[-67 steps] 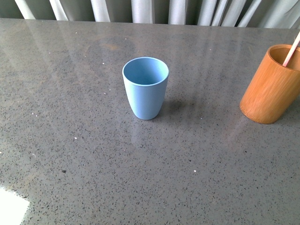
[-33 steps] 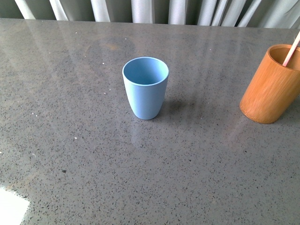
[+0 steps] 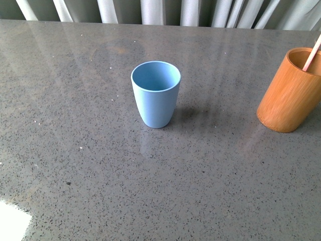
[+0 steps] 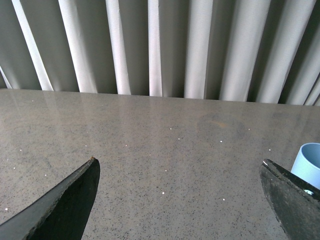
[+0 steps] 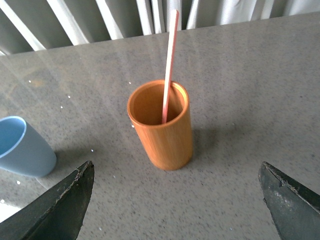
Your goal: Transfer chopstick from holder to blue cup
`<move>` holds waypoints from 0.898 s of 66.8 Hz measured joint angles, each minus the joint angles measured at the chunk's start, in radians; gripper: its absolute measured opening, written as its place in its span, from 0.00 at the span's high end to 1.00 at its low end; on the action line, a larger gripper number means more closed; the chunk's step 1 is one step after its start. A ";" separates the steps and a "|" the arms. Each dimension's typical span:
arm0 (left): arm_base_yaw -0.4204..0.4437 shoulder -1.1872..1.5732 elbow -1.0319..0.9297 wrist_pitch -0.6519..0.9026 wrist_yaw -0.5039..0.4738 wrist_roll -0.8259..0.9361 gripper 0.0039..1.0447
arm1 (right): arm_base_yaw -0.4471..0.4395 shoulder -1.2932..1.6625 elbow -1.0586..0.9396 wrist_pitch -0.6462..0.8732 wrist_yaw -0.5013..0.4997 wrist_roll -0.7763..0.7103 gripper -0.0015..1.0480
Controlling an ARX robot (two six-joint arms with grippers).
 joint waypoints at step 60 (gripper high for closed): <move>0.000 0.000 0.000 0.000 0.000 0.000 0.08 | 0.014 0.807 0.560 0.166 0.032 0.066 0.09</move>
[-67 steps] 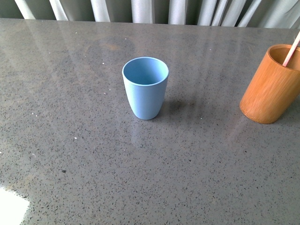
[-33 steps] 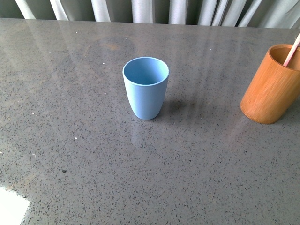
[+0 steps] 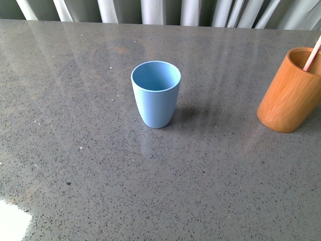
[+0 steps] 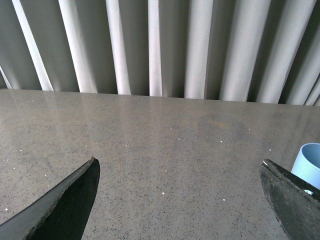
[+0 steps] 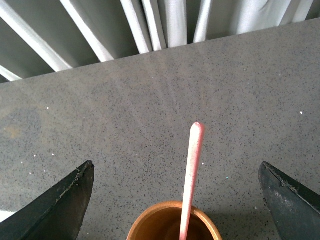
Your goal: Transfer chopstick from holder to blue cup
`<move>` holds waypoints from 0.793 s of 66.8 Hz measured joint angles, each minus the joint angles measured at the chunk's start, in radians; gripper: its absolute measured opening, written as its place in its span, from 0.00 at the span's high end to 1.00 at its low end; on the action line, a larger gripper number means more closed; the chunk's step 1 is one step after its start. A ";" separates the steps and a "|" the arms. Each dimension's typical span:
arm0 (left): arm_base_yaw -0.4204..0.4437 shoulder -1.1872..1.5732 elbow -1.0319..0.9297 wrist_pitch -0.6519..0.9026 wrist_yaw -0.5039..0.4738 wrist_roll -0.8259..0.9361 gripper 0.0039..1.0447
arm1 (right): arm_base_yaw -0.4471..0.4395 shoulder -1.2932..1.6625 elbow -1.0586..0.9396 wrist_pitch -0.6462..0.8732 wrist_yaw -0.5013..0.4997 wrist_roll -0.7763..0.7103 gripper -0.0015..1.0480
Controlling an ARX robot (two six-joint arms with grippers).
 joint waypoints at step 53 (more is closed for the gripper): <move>0.000 0.000 0.000 0.000 0.000 0.000 0.08 | 0.028 0.120 0.087 0.004 0.011 0.000 0.09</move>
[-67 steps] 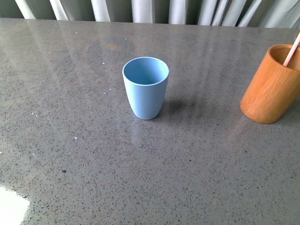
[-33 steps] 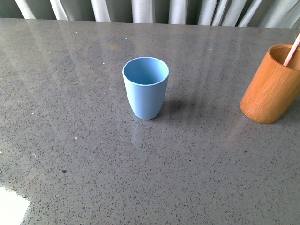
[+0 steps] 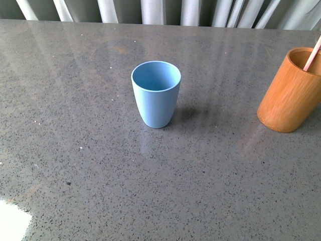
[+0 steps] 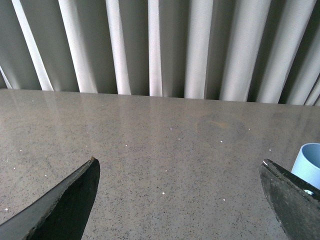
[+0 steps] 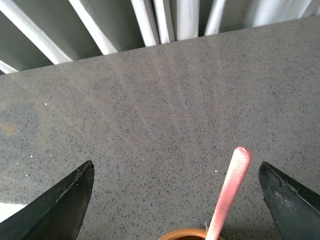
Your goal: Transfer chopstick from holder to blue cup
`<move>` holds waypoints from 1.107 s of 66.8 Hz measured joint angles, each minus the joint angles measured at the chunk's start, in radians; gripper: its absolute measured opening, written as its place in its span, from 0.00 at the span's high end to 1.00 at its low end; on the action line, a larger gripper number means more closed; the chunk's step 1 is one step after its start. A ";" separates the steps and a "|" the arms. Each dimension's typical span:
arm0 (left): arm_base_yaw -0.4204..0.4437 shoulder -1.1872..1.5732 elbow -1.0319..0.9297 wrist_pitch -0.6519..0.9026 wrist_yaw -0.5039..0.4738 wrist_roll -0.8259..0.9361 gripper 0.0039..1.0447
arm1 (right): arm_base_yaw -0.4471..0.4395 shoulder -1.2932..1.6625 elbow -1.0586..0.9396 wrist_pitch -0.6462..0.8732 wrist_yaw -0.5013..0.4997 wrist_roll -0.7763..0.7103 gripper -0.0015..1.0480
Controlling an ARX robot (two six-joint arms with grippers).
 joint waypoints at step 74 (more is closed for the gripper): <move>0.000 0.000 0.000 0.000 0.000 0.000 0.08 | -0.008 0.026 0.005 -0.006 0.011 0.000 0.34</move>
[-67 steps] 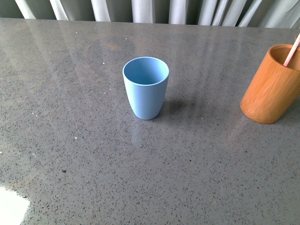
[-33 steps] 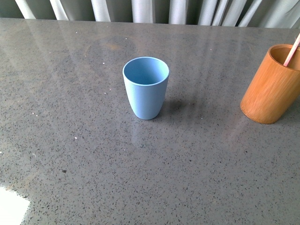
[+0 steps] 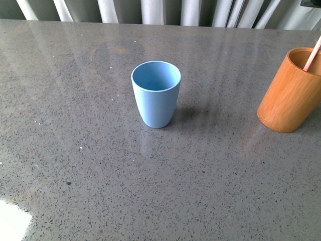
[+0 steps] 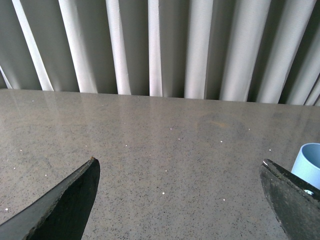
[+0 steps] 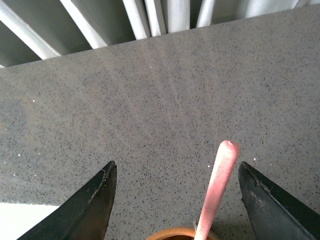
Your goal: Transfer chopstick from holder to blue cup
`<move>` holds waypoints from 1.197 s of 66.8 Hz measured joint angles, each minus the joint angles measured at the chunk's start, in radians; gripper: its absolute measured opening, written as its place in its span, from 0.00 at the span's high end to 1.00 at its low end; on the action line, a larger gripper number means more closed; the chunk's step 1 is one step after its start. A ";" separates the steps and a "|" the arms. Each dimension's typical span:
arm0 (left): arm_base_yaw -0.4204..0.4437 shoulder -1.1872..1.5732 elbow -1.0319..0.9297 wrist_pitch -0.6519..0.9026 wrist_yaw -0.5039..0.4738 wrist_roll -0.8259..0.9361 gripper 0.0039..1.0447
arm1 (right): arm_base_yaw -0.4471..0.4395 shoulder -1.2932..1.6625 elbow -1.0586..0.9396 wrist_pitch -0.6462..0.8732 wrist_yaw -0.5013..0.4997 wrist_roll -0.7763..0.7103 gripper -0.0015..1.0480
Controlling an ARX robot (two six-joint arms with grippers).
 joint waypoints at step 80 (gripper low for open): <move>0.000 0.000 0.000 0.000 0.000 0.000 0.08 | -0.045 -0.032 -0.005 -0.005 -0.035 0.027 0.96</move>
